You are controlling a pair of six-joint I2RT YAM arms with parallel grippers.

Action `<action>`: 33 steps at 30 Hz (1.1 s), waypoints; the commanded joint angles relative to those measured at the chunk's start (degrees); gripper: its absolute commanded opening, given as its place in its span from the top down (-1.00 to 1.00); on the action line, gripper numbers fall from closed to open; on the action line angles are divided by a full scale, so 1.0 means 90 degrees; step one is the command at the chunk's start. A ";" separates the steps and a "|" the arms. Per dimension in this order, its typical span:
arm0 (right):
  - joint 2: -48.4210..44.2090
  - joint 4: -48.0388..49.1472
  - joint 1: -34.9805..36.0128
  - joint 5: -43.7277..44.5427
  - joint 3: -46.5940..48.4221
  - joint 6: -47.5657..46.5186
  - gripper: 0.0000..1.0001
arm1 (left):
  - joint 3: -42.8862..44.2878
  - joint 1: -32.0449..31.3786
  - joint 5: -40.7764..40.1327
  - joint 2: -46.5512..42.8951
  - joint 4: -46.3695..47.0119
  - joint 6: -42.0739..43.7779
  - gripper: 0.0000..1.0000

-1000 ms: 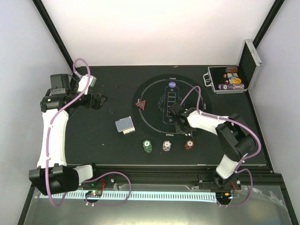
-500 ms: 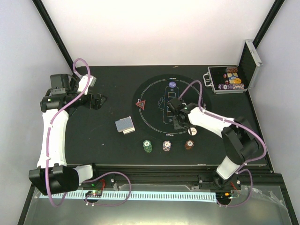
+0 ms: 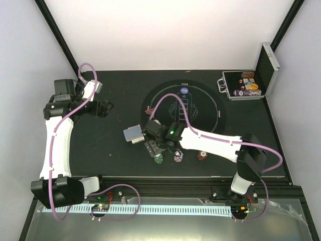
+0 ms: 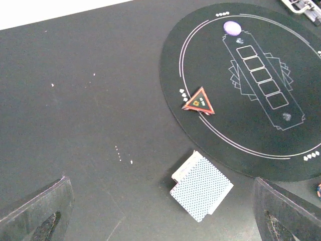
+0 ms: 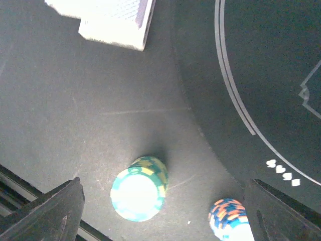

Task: Distribute texas hold em gaming equipment

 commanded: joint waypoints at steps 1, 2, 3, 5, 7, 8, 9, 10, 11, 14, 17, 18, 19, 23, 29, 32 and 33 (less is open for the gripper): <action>0.0587 -0.0385 0.0308 -0.0136 0.0356 0.0069 -0.78 | 0.0100 0.0033 -0.0380 0.0065 -0.0165 -0.0078 -0.97; 0.0708 -0.0453 0.0368 -0.0126 0.0435 0.0053 -0.78 | 0.0114 0.0036 -0.0401 0.0074 -0.0192 -0.0067 -0.98; 0.0821 -0.0498 0.0406 -0.0104 0.0506 0.0035 -0.77 | 0.0132 0.0032 -0.0425 0.0076 -0.0214 -0.0057 -0.98; 0.1038 -0.0571 0.0460 -0.0049 0.0597 0.0000 -0.77 | 0.0153 0.0048 -0.0445 0.0076 -0.0237 -0.0042 -0.98; 0.1165 -0.0594 0.0491 -0.0022 0.0613 -0.0024 -0.76 | 0.0158 0.0044 -0.0453 0.0078 -0.0258 -0.0024 -0.98; 0.1204 -0.0594 0.0495 -0.0010 0.0593 -0.0027 -0.74 | 0.0157 0.0044 -0.0453 0.0076 -0.0260 -0.0022 -0.98; 0.1232 -0.0584 0.0488 -0.0007 0.0578 -0.0027 -0.71 | 0.0159 0.0042 -0.0448 0.0071 -0.0269 -0.0022 -0.98; 0.1256 -0.0580 0.0495 0.0015 0.0561 -0.0017 -0.66 | 0.0160 0.0043 -0.0450 0.0069 -0.0270 -0.0012 -0.98; 0.1274 -0.0581 0.0489 0.0035 0.0548 -0.0017 -0.61 | 0.0162 0.0042 -0.0452 0.0066 -0.0274 -0.0012 -0.98; 0.1326 -0.0591 0.0504 0.0049 0.0519 0.0002 -0.50 | 0.0166 0.0042 -0.0447 0.0066 -0.0288 -0.0002 -0.98; 0.1349 -0.0551 0.0514 0.0031 0.0471 0.0024 -0.45 | 0.0177 0.0060 -0.0447 0.0052 -0.0289 0.0003 -0.98; 0.1349 -0.0538 0.0517 0.0019 0.0454 0.0022 -0.43 | 0.0177 0.0054 -0.0445 0.0047 -0.0290 0.0007 -0.98; 0.1354 -0.0526 0.0522 0.0011 0.0446 0.0022 -0.41 | 0.0185 0.0058 -0.0444 0.0047 -0.0290 0.0012 -0.98; 0.1395 -0.0541 0.0566 -0.0014 0.0446 0.0027 -0.41 | 0.0192 0.0056 -0.0447 0.0028 -0.0299 0.0044 -0.98; 0.1432 -0.0496 0.0576 -0.0034 0.0354 0.0042 -0.39 | 0.0196 0.0079 -0.0447 0.0018 -0.0300 0.0066 -0.98; 0.1456 -0.0484 0.0587 -0.0040 0.0335 0.0051 -0.32 | 0.0207 0.0082 -0.0427 0.0017 -0.0298 0.0065 -0.98; 0.1456 -0.0475 0.0592 -0.0040 0.0326 0.0052 -0.27 | 0.0207 0.0088 -0.0420 0.0012 -0.0299 0.0059 -0.98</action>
